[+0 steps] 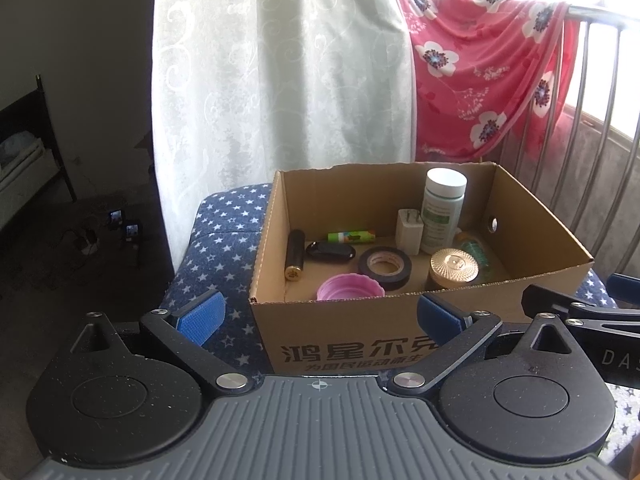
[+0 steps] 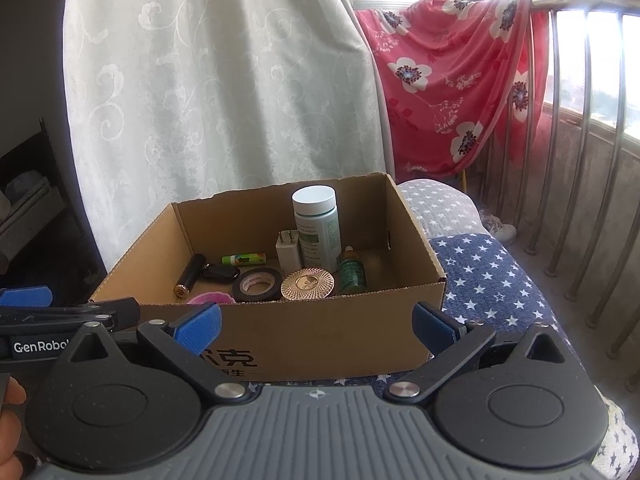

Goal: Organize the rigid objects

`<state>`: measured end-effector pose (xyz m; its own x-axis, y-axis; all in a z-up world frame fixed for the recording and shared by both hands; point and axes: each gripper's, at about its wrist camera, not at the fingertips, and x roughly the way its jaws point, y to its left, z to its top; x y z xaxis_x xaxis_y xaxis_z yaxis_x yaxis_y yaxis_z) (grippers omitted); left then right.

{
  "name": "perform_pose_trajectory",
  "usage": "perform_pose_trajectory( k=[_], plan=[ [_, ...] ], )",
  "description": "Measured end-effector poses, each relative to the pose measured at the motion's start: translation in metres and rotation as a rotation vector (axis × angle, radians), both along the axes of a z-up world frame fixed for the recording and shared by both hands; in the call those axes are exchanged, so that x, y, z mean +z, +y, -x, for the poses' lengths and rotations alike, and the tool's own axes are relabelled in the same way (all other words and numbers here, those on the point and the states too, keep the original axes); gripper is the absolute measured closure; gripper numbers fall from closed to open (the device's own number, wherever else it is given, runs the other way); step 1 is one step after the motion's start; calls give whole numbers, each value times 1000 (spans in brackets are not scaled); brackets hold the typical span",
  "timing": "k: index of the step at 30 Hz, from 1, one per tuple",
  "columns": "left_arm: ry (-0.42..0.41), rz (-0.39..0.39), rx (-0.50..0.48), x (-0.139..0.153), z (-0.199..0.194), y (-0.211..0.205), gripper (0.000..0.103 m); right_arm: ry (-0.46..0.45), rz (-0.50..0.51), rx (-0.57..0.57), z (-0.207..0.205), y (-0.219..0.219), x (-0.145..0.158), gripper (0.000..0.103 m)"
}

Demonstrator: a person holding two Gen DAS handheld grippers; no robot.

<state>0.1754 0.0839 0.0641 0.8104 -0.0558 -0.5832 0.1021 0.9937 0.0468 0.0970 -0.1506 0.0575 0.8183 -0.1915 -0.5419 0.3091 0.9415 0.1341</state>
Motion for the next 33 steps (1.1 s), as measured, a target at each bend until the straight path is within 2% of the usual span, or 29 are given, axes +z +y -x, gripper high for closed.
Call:
perform_pose_trajectory(
  k=[33],
  plan=[
    [11,20,-3,2,-3,6,2,6,15,10,-7,4,5,0]
  ],
)
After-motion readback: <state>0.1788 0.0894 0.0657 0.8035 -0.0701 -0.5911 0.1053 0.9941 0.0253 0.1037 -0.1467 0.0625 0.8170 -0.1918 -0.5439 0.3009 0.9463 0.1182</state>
